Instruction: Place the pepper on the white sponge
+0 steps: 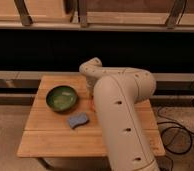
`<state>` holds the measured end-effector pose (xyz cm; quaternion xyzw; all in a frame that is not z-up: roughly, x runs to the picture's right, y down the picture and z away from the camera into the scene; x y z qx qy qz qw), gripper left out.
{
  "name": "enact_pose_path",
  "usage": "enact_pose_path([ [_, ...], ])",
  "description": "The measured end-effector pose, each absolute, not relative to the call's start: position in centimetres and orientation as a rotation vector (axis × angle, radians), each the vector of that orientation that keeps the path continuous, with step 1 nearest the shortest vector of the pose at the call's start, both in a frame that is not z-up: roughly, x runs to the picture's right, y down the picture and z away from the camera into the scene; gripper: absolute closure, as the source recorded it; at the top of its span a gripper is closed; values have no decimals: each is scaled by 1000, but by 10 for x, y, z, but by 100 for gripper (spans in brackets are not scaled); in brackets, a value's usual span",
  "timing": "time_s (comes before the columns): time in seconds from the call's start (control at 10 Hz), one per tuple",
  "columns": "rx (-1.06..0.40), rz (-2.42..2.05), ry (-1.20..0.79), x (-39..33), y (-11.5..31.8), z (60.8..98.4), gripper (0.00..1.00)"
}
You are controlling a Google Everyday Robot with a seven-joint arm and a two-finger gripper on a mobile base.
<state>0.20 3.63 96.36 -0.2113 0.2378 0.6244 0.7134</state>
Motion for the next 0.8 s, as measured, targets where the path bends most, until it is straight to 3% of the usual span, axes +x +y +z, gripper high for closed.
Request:
enact_pose_path([
  [0.4, -377, 1375, 398, -19, -8, 917, 100],
  [0.8, -426, 1290, 318, -77, 14, 877, 100],
])
